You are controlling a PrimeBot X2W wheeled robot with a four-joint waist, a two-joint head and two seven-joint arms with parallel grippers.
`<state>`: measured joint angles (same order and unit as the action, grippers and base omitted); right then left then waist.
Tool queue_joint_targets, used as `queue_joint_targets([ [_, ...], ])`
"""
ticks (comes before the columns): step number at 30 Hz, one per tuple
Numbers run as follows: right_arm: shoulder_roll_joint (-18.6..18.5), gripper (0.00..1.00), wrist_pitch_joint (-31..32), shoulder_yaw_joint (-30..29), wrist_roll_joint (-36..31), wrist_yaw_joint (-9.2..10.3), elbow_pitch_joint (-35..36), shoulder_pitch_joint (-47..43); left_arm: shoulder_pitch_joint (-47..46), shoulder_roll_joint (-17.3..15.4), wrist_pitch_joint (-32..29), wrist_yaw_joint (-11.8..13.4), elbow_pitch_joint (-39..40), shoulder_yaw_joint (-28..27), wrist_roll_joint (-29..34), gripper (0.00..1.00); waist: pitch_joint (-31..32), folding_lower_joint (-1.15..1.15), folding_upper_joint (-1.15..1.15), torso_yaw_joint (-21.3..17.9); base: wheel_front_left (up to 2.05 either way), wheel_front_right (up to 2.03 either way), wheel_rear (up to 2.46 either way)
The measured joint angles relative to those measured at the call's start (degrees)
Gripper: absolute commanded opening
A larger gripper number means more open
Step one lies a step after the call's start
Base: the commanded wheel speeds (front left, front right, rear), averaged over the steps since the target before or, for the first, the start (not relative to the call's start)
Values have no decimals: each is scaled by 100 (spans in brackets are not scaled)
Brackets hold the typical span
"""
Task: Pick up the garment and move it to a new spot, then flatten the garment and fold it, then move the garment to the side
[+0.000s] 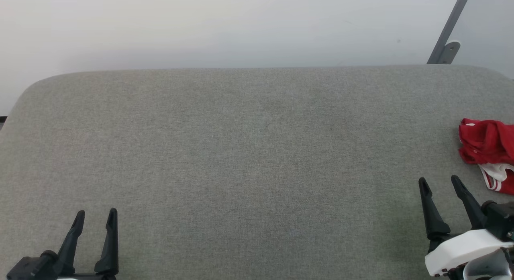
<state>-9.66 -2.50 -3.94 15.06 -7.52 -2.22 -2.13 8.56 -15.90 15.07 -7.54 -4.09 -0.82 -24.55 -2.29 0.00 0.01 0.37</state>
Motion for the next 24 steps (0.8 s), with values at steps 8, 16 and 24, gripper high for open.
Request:
queue_joint_targets([
  [8,-26,100,46,-13,52,1,33,-34,17,52,0,0,21,-59,34,100,30,0,0,25,0,0,0],
  [16,102,0,57,25,131,0,-325,-190,19,328,-56,-1,-288,46,-43,0,30,0,0,24,0,0,0],
  [24,174,0,158,-1,950,0,-410,-155,-22,396,-259,-1,-369,22,-793,0,42,0,0,21,0,0,0],
])
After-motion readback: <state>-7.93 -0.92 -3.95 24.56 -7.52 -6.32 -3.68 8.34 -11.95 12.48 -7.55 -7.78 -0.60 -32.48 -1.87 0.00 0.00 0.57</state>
